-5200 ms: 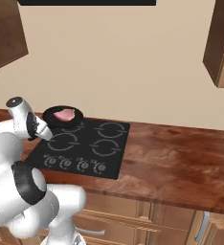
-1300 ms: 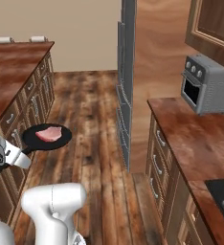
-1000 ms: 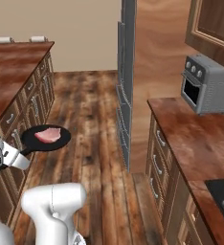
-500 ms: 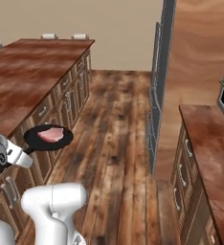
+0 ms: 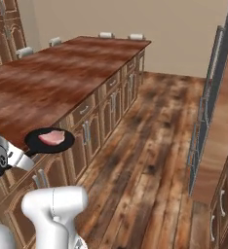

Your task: Pick up the pan with the steak in it and place it on the dining table. Then place the steak on the plate.

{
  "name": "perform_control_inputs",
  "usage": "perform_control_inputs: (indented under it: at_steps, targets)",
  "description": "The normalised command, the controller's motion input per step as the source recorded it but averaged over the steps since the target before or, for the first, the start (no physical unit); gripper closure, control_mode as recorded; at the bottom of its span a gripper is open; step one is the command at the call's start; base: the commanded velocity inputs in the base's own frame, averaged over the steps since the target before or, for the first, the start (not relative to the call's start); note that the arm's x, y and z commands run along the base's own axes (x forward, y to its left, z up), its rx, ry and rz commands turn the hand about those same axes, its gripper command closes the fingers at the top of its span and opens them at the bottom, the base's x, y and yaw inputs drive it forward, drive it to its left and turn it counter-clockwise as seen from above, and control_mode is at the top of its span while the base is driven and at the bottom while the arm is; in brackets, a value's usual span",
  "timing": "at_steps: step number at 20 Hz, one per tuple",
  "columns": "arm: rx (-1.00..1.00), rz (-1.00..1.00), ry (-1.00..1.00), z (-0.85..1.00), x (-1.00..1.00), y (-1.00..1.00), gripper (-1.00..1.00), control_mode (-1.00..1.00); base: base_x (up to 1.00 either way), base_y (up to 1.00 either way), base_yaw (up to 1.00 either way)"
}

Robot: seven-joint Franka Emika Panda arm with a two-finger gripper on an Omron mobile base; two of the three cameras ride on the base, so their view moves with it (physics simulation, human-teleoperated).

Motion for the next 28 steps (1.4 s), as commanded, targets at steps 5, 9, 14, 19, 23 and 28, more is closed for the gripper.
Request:
perform_control_inputs:
  at_steps: [5, 9, 14, 19, 23, 28]
  targets:
    - [0.00, 0.00, 0.00, 0.00, 0.00, 0.00, 1.00, 1.00, -0.25, -0.05, 0.46]
    - [0.00, 0.00, 0.00, 0.00, 0.00, 0.00, 1.00, 1.00, -0.25, -0.05, 0.46]
    - [0.00, 0.00, 0.00, 0.00, 0.00, 0.00, 1.00, 1.00, -0.25, -0.03, 0.45]
    - [0.00, 0.00, 0.00, 0.00, 0.00, 0.00, 1.00, 1.00, -0.24, -0.02, 0.46]
    - [0.00, 0.00, 0.00, 0.00, 0.00, 0.00, 1.00, 1.00, -0.24, 0.00, 0.45]
    - [0.00, 0.00, 0.00, 0.00, 0.00, 0.00, 1.00, 1.00, -0.24, 0.00, 0.45]
